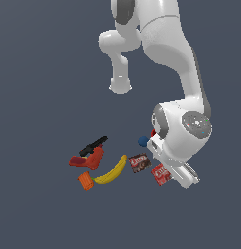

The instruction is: Pick up a designated object from a clutter of objects.

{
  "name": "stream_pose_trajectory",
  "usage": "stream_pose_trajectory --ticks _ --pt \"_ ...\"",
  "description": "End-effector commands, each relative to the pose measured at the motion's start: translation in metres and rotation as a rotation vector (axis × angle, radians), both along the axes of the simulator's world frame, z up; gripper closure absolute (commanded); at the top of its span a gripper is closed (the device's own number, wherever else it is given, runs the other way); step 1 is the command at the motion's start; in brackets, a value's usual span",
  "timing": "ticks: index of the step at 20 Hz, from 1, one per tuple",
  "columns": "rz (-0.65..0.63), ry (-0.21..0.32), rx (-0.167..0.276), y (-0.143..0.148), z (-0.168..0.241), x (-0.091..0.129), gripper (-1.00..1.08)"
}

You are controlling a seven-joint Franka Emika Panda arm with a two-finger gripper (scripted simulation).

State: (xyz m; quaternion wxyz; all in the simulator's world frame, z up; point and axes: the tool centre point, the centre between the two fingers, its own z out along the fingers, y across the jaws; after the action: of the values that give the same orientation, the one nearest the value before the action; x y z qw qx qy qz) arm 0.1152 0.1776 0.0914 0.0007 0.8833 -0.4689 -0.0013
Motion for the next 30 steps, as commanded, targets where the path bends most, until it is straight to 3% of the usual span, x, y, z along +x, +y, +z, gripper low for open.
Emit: stream_pose_trajectory --ticks 1,16,30 --pt "-0.035 -0.002 0.000 0.006 -0.009 0.001 -0.92" --pt "-0.093 -0.002 0.000 0.018 -0.029 0.002 -0.92" --pt "-0.097 -0.003 0.000 0.018 -0.076 0.003 -0.92"
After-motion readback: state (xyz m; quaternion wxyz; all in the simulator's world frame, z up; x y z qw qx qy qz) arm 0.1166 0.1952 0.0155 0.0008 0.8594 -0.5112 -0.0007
